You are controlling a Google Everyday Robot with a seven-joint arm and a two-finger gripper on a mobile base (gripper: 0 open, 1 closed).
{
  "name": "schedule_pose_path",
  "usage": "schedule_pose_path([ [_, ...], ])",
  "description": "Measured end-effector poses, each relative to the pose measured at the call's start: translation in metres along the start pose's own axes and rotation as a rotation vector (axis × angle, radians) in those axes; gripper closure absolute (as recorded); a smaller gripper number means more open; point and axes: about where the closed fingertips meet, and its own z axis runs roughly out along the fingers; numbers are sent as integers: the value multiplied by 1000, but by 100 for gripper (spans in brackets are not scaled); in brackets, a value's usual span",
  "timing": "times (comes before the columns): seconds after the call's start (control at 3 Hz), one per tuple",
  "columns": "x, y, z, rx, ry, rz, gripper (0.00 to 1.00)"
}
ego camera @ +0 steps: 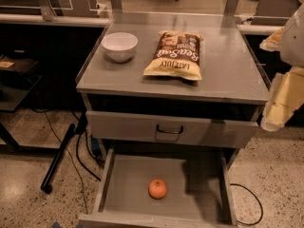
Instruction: Pick orange from middle drawer and place on counter
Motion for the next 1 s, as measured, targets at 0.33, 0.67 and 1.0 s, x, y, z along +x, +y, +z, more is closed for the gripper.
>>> schedule_pose_path([
  [0.33, 0, 0, 0, 0, 0, 0, 0],
  [0.67, 3, 7, 10, -28, -14, 22, 0],
  [1.0, 7, 35, 50, -98, -48, 70, 0],
])
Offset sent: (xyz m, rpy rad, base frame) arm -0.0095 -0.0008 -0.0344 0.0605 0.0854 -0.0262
